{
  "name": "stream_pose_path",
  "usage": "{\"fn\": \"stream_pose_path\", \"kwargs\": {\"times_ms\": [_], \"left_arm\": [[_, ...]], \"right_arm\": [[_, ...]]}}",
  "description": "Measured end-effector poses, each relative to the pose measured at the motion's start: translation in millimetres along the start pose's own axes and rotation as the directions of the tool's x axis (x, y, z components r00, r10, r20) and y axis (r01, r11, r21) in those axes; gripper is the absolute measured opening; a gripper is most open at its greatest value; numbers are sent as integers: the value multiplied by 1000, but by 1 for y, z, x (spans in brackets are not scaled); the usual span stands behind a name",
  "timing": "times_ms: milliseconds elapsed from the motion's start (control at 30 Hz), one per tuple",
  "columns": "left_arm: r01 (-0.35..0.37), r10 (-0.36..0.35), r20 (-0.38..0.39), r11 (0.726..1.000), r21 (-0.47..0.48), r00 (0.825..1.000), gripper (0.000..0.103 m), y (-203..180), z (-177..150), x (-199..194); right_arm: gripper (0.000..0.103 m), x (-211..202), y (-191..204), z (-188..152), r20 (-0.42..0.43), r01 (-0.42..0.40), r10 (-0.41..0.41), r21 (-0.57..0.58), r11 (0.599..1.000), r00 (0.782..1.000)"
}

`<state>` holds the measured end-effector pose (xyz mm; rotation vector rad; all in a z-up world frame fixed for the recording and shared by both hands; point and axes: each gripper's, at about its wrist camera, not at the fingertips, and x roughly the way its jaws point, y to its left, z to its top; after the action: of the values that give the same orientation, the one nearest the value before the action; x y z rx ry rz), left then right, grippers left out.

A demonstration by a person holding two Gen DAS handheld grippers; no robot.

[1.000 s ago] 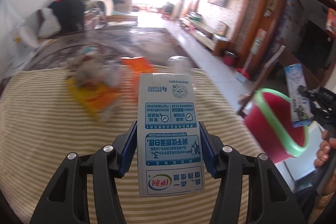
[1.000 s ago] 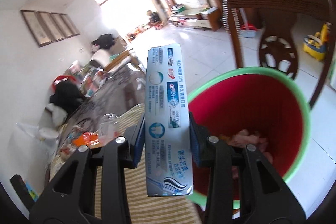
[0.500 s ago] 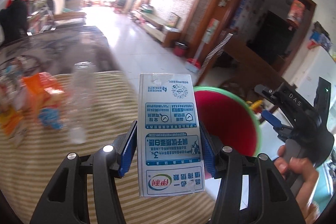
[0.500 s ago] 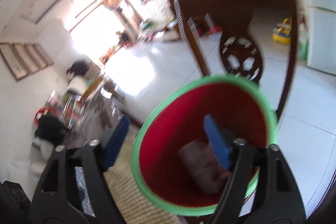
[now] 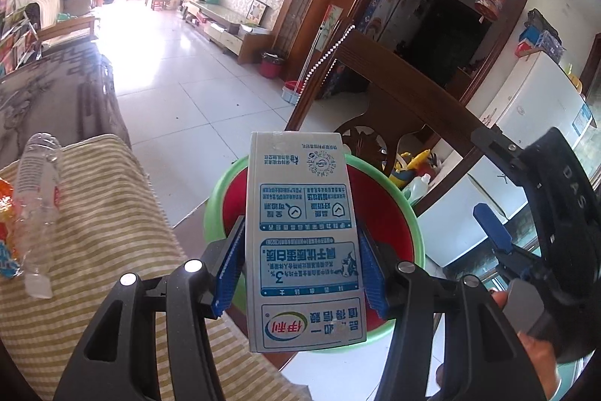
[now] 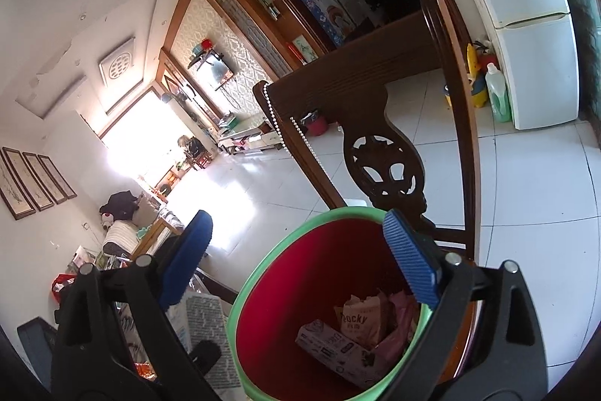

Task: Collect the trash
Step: 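Carry the carton and toothpaste box to the red bin and release both, then grasp crumpled newspaper with the left gripper while the right grasps the orange snack bag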

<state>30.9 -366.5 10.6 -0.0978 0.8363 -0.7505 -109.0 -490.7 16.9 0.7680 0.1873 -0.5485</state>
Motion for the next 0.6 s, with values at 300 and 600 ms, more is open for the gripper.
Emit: {"fn": "stream_pose_path", "kwargs": {"times_ms": [300, 600], "left_arm": [[-9, 11, 22, 997, -73, 1000, 68, 26, -3, -9], [-180, 213, 118, 953, -242, 970, 72, 111, -23, -78]], "right_arm": [[92, 3, 8, -5, -5, 7, -7, -36, 999, 1000], [96, 8, 45, -22, -53, -23, 14, -186, 982, 998]]}}
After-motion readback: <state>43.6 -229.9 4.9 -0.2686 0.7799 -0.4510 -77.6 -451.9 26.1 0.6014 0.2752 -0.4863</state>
